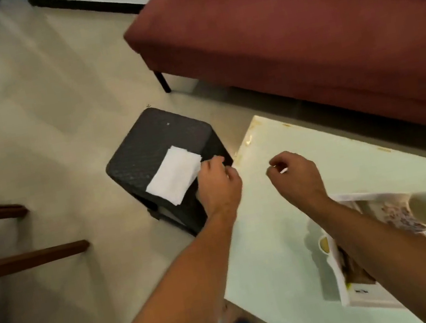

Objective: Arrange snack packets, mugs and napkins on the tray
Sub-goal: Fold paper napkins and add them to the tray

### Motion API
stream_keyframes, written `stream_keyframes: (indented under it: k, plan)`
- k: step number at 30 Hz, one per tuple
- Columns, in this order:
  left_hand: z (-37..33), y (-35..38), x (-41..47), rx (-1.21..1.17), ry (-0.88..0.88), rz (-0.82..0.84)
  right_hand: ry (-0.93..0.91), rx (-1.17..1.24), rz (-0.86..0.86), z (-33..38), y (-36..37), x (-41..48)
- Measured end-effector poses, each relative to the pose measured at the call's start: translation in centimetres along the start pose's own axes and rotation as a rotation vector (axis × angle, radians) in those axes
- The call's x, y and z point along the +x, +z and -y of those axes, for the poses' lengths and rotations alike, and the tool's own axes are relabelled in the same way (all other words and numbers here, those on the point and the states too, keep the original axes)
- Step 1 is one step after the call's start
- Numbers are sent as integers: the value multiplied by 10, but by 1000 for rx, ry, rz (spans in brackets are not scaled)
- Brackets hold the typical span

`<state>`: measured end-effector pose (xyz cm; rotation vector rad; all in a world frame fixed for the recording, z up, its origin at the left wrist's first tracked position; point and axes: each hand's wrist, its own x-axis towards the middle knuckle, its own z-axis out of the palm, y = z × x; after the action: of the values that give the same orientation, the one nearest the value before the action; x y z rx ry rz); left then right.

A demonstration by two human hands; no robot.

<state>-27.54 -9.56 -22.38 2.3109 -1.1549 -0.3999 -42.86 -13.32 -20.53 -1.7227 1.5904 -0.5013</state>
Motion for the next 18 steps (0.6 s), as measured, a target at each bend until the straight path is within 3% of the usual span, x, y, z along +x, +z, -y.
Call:
stream_keyframes:
  k: [7,14,18]
  plan:
    - [97,-51,67,116,-123,-33,245,237,310,62,103,21]
    - [161,-49,118,288,-194,172,542,349,344,88,187,51]
    - [174,-44,137,431,-155,202,665,415,284,96,217,65]
